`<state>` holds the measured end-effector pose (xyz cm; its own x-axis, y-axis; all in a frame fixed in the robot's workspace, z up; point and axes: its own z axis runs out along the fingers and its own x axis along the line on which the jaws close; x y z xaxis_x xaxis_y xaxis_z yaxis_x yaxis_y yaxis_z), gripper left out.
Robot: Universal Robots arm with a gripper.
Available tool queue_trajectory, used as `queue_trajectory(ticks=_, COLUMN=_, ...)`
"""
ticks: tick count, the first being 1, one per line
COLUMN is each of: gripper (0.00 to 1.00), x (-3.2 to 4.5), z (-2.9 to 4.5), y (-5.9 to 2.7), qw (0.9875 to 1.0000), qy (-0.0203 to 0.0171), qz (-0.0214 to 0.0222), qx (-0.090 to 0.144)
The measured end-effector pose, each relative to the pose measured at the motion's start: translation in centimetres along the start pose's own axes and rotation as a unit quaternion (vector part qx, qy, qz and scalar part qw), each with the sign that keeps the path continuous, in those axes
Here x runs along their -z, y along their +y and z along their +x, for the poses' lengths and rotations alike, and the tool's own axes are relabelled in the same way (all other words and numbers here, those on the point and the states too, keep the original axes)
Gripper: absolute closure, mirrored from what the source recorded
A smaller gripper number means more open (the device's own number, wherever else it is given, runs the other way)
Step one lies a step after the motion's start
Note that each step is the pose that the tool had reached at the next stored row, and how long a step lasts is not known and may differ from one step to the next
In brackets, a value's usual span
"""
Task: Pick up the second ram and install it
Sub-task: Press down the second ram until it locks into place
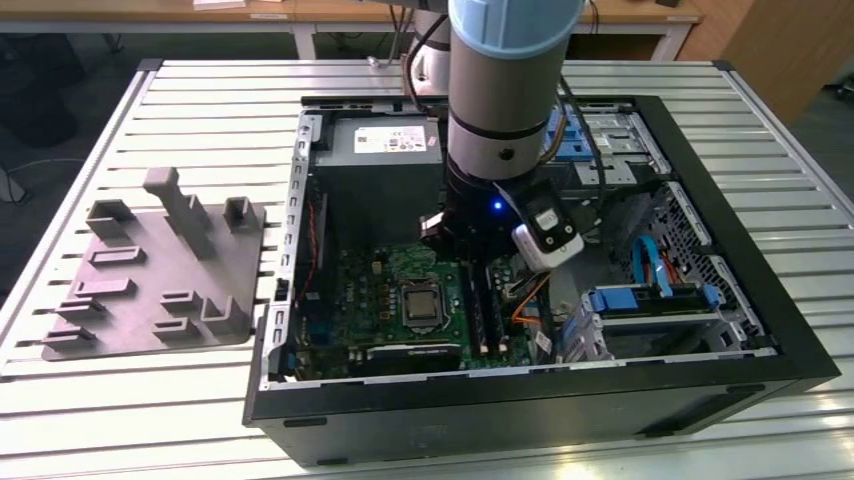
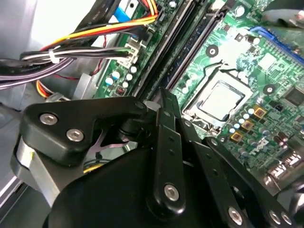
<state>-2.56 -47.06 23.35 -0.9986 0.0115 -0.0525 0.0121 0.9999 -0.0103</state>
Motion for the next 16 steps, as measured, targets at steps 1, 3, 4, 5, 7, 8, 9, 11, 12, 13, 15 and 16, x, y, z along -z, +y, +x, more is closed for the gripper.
queue_trajectory(ticks=1, gripper=0.89, x=0.32, z=-0.02, y=0.00, qw=1.0000, qy=0.0000, qz=-0.0001, qx=0.000)
queue_trajectory(ticks=3, gripper=0.89, x=1.07, z=-0.06, y=-0.01, qw=1.0000, qy=0.0001, qz=0.0001, qx=0.000)
queue_trajectory(ticks=4, gripper=0.89, x=1.46, z=-0.08, y=-0.01, qw=1.0000, qy=0.0000, qz=0.0000, qx=0.000)
queue_trajectory(ticks=5, gripper=0.89, x=1.88, z=-0.10, y=-0.01, qw=1.0000, qy=0.0000, qz=-0.0001, qx=0.000)
queue_trajectory(ticks=7, gripper=0.89, x=2.78, z=-0.15, y=-0.02, qw=1.0000, qy=-0.0001, qz=0.0000, qx=0.000)
queue_trajectory(ticks=8, gripper=0.89, x=3.17, z=-0.17, y=-0.02, qw=1.0000, qy=-0.0001, qz=0.0000, qx=0.000)
queue_trajectory(ticks=9, gripper=0.89, x=3.43, z=-0.18, y=-0.03, qw=1.0000, qy=-0.0002, qz=0.0000, qx=0.000)
queue_trajectory(ticks=11, gripper=0.89, x=3.59, z=-0.19, y=-0.03, qw=1.0000, qy=-0.0003, qz=-0.0001, qx=0.000)
queue_trajectory(ticks=12, gripper=0.89, x=3.59, z=-0.19, y=-0.03, qw=1.0000, qy=-0.0003, qz=-0.0001, qx=0.000)
queue_trajectory(ticks=13, gripper=0.89, x=3.61, z=-0.19, y=-0.03, qw=1.0000, qy=-0.0003, qz=-0.0001, qx=0.000)
queue_trajectory(ticks=15, gripper=0.89, x=3.61, z=-0.19, y=-0.03, qw=1.0000, qy=-0.0003, qz=-0.0001, qx=0.000)
queue_trajectory(ticks=16, gripper=0.89, x=3.62, z=-0.19, y=-0.03, qw=1.0000, qy=-0.0003, qz=0.0000, qx=0.000)
